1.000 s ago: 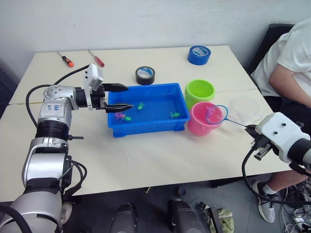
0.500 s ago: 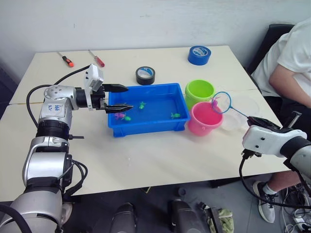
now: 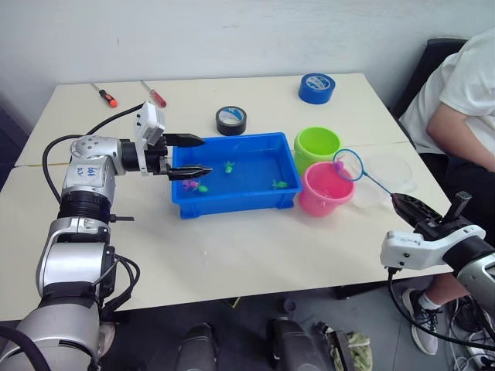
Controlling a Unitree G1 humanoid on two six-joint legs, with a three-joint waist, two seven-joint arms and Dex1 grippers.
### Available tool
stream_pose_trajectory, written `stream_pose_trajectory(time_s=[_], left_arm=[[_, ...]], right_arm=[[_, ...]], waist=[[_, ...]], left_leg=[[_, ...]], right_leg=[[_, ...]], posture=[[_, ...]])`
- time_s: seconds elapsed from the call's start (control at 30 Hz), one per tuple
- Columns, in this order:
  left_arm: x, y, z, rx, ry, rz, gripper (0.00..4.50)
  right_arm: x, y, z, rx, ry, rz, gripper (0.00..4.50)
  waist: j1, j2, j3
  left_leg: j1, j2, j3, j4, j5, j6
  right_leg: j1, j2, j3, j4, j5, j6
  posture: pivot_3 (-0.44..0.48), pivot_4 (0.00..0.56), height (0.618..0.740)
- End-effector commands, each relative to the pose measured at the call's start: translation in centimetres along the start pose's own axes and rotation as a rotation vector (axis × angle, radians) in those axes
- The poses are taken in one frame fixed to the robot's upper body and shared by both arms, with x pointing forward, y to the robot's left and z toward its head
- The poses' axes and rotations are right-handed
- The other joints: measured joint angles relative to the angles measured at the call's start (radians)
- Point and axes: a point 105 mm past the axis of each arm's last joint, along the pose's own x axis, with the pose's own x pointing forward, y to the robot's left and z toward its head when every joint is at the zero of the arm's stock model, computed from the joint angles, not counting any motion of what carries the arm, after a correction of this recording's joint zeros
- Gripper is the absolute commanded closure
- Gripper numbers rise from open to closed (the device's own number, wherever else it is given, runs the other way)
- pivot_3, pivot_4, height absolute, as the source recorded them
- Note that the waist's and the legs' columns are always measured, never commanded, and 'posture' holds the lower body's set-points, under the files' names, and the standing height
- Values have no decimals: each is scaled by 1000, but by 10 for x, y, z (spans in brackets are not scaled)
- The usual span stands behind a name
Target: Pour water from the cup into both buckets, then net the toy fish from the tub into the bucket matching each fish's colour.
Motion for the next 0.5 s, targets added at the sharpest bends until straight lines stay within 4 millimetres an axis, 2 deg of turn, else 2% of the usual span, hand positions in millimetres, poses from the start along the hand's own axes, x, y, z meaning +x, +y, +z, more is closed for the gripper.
stream_pose_trajectory(time_s=[0.03, 0.27, 0.5], left_arm=[[-4, 1, 9, 38, -21, 9, 26], [-5, 0, 9, 40, -16, 7, 26], [-7, -8, 10, 36, -9, -32, 26]], right_arm=[[-3, -5, -1, -59, 13, -50, 4500], [1, 2, 11, -123, -24, -74, 4500], [4, 8, 11, -162, -14, -84, 4500]], waist=[[0, 0, 0], [0, 0, 0], [-1, 0, 0]], left_leg=[[0, 0, 0, 0, 0, 0], [0, 0, 0, 0, 0, 0], [1, 0, 0, 0, 0, 0]], right_leg=[[0, 0, 0, 0, 0, 0], [0, 0, 0, 1, 0, 0], [0, 0, 0, 2, 0, 0]], posture=[[0, 150, 731], [0, 150, 731], [0, 150, 731]])
